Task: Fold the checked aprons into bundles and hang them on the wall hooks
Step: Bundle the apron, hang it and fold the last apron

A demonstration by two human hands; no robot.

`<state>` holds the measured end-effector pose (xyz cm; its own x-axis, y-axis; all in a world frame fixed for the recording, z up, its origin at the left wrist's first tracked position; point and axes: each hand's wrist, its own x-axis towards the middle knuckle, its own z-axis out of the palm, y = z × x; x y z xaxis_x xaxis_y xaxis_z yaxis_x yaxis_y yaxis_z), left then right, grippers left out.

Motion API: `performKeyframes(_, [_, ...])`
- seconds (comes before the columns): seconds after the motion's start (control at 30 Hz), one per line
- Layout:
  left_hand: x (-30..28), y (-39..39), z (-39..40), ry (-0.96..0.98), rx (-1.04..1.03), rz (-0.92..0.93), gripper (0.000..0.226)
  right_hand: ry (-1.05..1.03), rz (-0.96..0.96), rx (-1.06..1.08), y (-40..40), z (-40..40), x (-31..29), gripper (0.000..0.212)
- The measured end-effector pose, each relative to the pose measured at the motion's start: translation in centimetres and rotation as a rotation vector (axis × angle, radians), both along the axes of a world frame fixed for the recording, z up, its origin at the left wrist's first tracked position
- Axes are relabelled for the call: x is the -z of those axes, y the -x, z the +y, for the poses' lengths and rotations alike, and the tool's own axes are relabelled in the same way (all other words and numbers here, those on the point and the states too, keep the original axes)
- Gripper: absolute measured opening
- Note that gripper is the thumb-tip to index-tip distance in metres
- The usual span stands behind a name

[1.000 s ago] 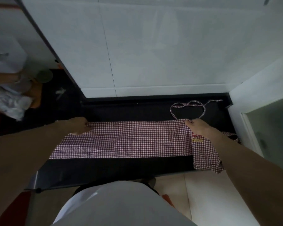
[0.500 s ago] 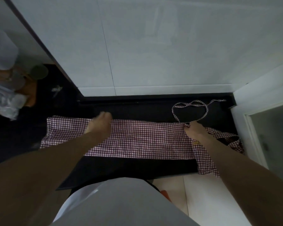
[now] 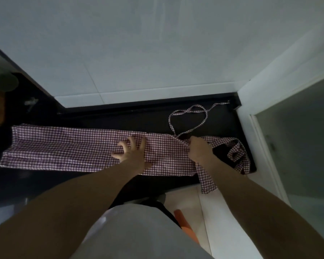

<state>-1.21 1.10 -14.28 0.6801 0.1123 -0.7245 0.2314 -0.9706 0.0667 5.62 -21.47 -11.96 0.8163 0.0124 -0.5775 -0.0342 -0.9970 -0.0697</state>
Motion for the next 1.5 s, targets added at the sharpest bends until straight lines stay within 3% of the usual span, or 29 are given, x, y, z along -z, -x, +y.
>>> performKeyframes(0.13, [-0.5,-0.5,1.4,-0.047,-0.02,0.029,0.11,0.128,0.153,-0.002,0.1,-6.1,-1.1,0.042])
performKeyframes(0.3, [-0.5,-0.6,2.2,-0.08,-0.005,0.042,0.111,0.063,0.282,0.232,-2.6,-12.7,-4.8,0.027])
performKeyframes(0.37, [-0.5,-0.5,2.1,-0.085,-0.007,0.036,0.11,0.072,0.131,0.346,-3.3,-14.8,-5.6,0.022])
performKeyframes(0.47, [-0.2,-0.3,2.2,-0.105,0.006,0.021,0.111,0.105,-0.241,0.327,-3.0,-15.9,-4.9,0.012])
performKeyframes(0.63, [0.0,-0.1,2.3,-0.133,0.02,0.0,0.11,-0.309,-0.582,-0.036,1.5,-8.3,-2.0,0.02])
performKeyframes(0.73, [0.0,0.4,2.5,-0.148,0.032,-0.035,0.109,-0.503,-0.454,-0.369,5.5,-1.9,-0.1,0.027])
performKeyframes(0.83, [-0.1,0.8,2.1,-0.173,0.023,-0.052,0.109,-0.302,-0.146,-0.454,8.0,2.4,2.2,0.082])
performKeyframes(0.9, [-0.2,1.2,1.8,-0.167,0.009,-0.071,0.11,-0.186,-0.057,-0.455,8.2,3.7,3.1,0.098])
performKeyframes(1.0, [0.2,2.2,2.4,-0.075,0.016,-0.128,0.117,-0.113,-0.098,-0.469,7.2,3.6,3.7,0.089])
performKeyframes(1.1, [0.7,3.8,4.5,0.023,0.172,-0.133,0.127,-0.077,-0.114,-0.492,6.3,2.6,3.8,0.083])
performKeyframes(1.2, [0.8,5.2,6.1,0.041,0.265,-0.217,0.111,-0.062,-0.156,-0.51,6.2,2.1,3.6,0.08])
performKeyframes(1.33, [1.8,5.9,7.5,0.139,0.272,-0.404,0.065,0.019,-0.276,-0.495,7.3,3.1,3.1,0.084])
performKeyframes(1.4, [2.5,5.8,8.1,0.186,0.254,-0.525,0.04,0.015,-0.263,-0.539,7.8,4.3,2.9,0.094])
performKeyframes(1.5, [2.0,5.5,8.0,0.26,0.148,-0.665,0.017,-0.092,-0.232,-0.543,8.4,6.7,2.8,0.085])
